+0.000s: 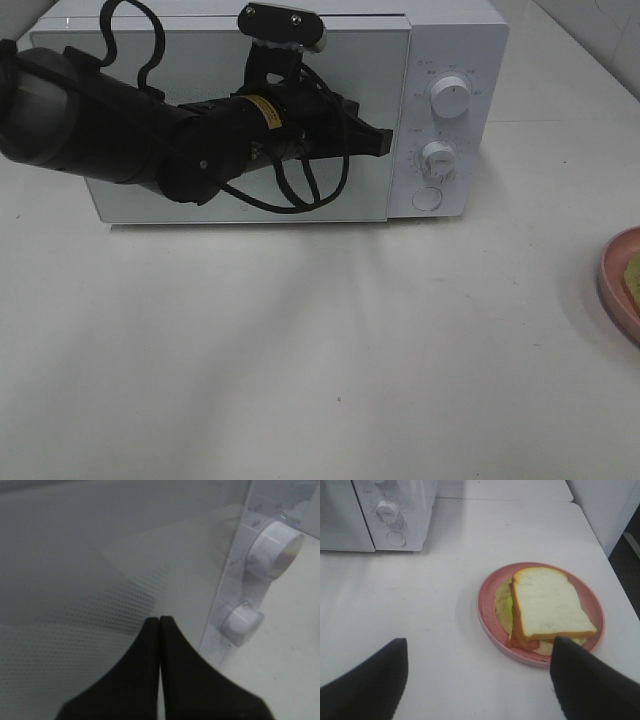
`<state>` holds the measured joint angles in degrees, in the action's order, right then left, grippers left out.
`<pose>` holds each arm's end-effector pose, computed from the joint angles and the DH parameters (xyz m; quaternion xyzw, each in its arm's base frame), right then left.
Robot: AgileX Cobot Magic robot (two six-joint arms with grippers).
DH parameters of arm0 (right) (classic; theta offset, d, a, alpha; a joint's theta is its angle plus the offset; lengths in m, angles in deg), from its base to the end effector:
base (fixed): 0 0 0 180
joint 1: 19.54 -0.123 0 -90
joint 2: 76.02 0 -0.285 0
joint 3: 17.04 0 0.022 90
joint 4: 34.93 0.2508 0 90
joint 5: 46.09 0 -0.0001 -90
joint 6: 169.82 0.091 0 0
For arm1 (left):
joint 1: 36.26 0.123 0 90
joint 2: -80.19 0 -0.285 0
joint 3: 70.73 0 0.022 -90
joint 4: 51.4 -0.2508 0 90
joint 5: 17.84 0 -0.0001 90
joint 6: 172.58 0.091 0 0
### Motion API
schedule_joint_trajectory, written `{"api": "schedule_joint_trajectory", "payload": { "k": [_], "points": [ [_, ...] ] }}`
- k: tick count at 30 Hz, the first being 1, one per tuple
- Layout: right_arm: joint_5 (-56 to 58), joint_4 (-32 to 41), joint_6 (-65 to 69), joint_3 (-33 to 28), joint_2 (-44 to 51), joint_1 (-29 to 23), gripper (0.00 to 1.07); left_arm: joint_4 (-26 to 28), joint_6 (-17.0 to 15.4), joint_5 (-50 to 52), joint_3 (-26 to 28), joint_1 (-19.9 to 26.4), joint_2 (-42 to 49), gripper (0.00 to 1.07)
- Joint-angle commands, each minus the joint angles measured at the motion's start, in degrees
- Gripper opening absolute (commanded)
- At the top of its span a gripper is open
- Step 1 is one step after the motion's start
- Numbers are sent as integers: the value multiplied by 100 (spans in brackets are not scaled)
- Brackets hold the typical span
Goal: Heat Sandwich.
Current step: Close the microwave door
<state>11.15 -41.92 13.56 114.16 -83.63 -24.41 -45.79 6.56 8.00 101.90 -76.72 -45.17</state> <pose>-0.0019 -0.0095 0.2817 -0.0104 0.8354 -0.0215 0.5492 0.3457 -0.2897 0.1747 0.2265 0.7712 -0.2184 0.5534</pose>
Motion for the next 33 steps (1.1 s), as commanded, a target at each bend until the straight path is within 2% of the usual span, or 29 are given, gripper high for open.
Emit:
{"api": "schedule_joint_trajectory", "payload": {
  "k": [1,24,33],
  "points": [
    [-11,11,-34,-11,166,23,75,596,11,493,218,344,-34,0],
    [-11,11,-34,-11,166,23,75,625,29,476,241,384,-34,0],
    [-11,11,-34,-11,166,23,75,602,57,229,52,206,166,0]
  ]
}}
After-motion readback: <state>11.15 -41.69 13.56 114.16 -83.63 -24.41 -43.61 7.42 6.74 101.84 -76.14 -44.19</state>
